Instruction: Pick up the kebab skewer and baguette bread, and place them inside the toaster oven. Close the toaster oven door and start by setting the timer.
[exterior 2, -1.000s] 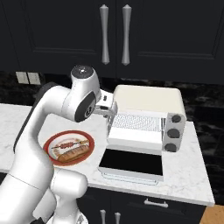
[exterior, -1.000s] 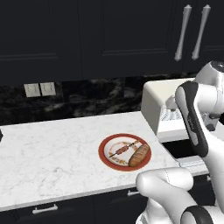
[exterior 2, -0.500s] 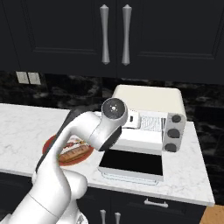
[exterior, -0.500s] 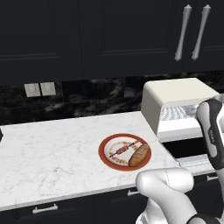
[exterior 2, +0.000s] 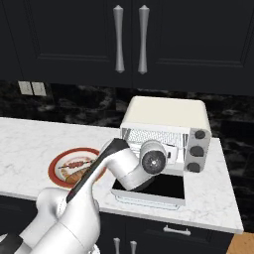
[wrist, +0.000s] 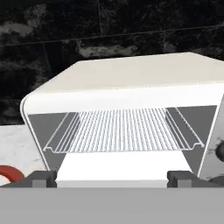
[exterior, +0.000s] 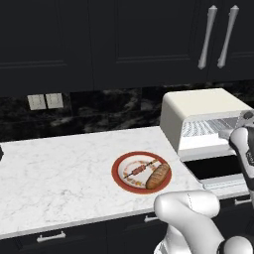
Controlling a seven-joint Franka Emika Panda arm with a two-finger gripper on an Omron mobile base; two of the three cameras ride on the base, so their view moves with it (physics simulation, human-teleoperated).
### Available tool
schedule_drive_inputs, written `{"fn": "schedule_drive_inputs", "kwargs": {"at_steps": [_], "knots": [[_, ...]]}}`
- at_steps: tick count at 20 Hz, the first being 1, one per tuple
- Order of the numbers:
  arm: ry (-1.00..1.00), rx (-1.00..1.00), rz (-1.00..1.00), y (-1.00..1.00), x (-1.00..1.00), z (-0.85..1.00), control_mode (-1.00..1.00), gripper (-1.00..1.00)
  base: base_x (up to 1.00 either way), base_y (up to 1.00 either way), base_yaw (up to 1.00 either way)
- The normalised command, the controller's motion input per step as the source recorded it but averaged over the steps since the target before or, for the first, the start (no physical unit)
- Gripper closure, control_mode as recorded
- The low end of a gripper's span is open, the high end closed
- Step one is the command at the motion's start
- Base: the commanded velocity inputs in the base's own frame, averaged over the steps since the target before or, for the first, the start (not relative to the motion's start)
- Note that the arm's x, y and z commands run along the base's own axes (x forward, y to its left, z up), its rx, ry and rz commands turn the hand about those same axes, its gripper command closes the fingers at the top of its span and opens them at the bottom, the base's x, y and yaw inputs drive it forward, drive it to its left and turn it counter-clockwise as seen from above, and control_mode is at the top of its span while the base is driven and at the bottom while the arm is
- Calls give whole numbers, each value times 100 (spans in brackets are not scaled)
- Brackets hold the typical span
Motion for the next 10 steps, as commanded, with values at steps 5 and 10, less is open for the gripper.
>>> {"fn": "schedule_drive_inputs", "kwargs": {"at_steps": [5, 10], "knots": [[-3, 0, 0, -17, 55, -19, -100, -100, 0, 0, 0], [0, 0, 0, -9, 47, -14, -100, -100, 0, 0, 0]]}}
